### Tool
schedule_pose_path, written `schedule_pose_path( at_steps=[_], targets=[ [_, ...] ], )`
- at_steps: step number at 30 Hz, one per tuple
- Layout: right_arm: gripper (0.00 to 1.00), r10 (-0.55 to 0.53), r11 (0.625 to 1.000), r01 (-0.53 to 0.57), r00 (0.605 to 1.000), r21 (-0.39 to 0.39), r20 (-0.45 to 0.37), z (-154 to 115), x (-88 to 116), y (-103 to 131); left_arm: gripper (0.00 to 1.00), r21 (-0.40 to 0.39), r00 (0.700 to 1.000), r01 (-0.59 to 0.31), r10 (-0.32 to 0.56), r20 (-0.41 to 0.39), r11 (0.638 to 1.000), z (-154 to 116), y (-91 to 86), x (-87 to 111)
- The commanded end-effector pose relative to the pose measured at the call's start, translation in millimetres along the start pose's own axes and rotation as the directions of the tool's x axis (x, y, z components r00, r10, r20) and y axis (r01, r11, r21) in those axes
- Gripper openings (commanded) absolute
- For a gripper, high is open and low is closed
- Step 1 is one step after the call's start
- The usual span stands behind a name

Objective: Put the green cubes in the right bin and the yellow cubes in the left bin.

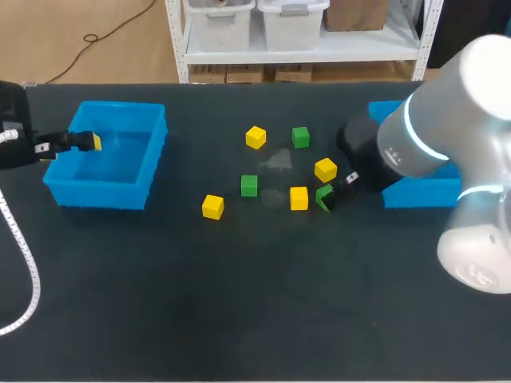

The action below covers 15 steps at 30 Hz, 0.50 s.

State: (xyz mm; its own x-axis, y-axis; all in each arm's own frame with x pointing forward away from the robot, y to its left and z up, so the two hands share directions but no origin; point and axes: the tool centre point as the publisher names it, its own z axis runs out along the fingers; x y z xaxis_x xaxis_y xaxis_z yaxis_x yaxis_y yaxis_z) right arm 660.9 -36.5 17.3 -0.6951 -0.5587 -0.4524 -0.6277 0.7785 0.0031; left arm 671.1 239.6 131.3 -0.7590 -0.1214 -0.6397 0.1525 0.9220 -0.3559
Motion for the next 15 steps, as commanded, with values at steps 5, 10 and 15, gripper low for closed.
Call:
schedule_pose_path(
  at_steps=[5, 10, 15],
  targets=[
    [1.00, -0.014, 0.990, 0.015, 1.000, 0.142, -0.006, 16.2, 5.6, 15.9, 1.00, -0.017, 1.000, 0.001, -0.001, -0.003, 1.000, 1.3, -3.0, -0.6],
    [1.00, -0.023, 0.988, 0.022, 1.000, 0.156, 0.009, 21.7, 2.6, 17.4, 1.00, -0.017, 1.000, 0.001, -0.001, -0.003, 1.000, 1.3, -3.0, -0.6],
    [1.00, -0.020, 0.984, 0.018, 1.000, 0.180, 0.009, 36.8, 1.0, 12.9, 1.00, -0.017, 1.000, 0.001, -0.001, -0.003, 1.000, 1.3, -3.0, -0.6]
  ],
)
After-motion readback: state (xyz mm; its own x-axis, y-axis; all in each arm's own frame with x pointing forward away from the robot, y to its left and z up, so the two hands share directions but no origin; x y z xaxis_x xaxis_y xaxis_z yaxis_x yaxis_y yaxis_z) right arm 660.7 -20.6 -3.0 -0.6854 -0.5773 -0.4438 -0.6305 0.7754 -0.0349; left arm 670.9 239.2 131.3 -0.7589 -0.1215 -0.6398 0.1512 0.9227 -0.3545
